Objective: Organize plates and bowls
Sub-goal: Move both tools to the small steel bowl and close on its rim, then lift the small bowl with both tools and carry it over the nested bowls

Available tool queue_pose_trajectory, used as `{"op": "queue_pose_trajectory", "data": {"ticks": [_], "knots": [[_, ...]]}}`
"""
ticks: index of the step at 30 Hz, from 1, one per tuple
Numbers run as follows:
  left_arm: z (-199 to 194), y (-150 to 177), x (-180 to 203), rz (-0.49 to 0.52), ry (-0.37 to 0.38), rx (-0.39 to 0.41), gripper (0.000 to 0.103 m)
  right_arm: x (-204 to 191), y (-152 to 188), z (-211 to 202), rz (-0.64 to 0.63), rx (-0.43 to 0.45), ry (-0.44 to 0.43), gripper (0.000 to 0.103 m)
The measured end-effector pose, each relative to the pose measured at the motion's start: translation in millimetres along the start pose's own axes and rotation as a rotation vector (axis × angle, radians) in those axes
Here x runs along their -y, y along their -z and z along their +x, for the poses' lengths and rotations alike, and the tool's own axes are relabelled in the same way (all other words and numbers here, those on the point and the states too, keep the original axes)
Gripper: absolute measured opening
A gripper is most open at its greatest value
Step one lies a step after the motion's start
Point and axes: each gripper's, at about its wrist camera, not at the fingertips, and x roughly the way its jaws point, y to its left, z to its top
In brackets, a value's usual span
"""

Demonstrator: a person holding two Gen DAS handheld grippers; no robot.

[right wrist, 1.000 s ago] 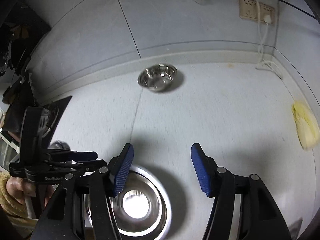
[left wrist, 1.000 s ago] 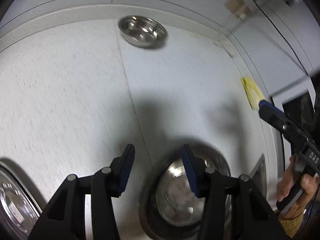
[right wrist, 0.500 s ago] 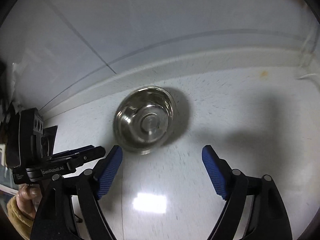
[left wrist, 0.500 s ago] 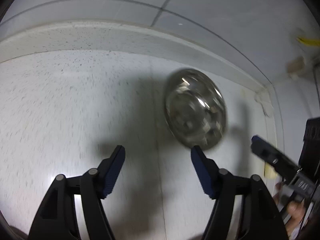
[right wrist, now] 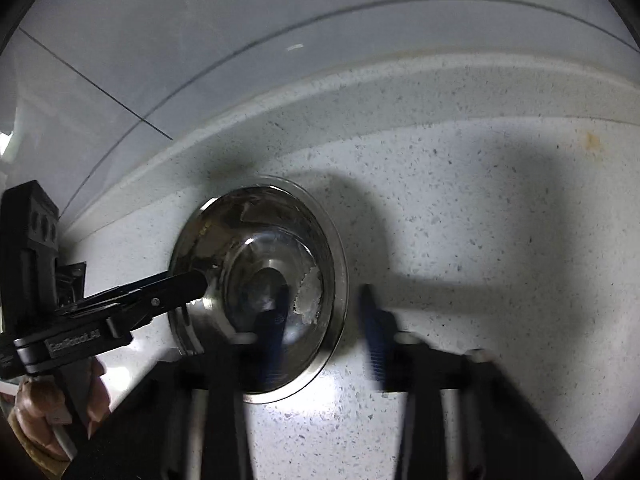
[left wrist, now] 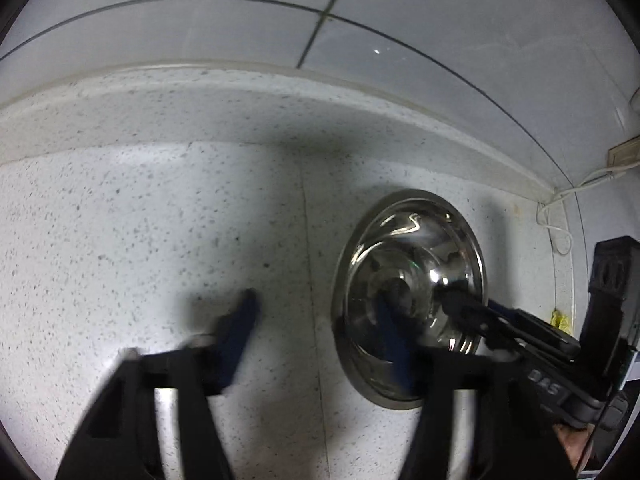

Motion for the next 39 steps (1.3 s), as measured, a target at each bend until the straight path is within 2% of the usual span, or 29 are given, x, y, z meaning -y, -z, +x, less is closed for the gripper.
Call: {"op": "queue_pose_trajectory", "data": {"ticks": [1, 2, 5, 7, 12, 15, 19, 27, 28, 30, 34, 39], "knots": [[3.1, -0.5, -1.9, -0.003, 0.027, -0.024, 0.014, 0.6, 0.6, 2.2, 0.006, 0.002, -0.012, 0.011], [7.5, -0.7, -4.0, -0.015, 0.069, -0.051, 0.007, 1.8, 1.2, 2.0, 0.014, 0.003, -0.022, 0.01], [5.5, 2.4, -4.9, -0.02, 0.066, -0.038, 0.007, -0.9, 2.7, -2.6, 0.029, 0.011, -0.027, 0.009], [-3.8, 6.0, -10.1, -0.042, 0.094, -0.025, 0.007, -4.2, 6.0, -10.1, 0.026, 0.022, -0.041, 0.009], [-43.2, 24.9, -11.1, -0.049, 0.12, 0.008, 0.007, -23.1, 22.1, -45.0, -0.011, 0.061, -0.037, 0.009], [-76.5, 47.3, -8.1, -0.052, 0.147, 0.019, 0.007, -30.6, 39.5, -74.7, -0.027, 0.093, -0.054, 0.009], [-116.6, 77.2, 1.8, -0.014, 0.16, 0.043, 0.007, -42.9, 77.8, -120.0, -0.048, 0.131, -0.07, 0.009], [-182.8, 168.4, 9.2, 0.05, 0.228, 0.025, 0.007, -61.8, 174.6, -196.8, -0.085, 0.176, -0.072, 0.009], [-177.2, 178.3, 30.3, 0.062, 0.237, 0.026, 0.007, -62.2, 185.8, -203.3, -0.083, 0.179, -0.075, 0.009], [-192.2, 208.1, 31.0, 0.088, 0.259, 0.017, 0.007, -61.3, 211.0, -215.6, -0.074, 0.187, -0.092, 0.01], [-197.5, 257.7, 29.0, 0.114, 0.265, -0.015, 0.007, -59.4, 259.1, -225.3, -0.063, 0.172, -0.105, 0.01], [-159.5, 309.0, 21.1, 0.12, 0.22, -0.117, 0.007, -35.1, 306.6, -198.8, 0.005, 0.092, -0.101, 0.01]]}}
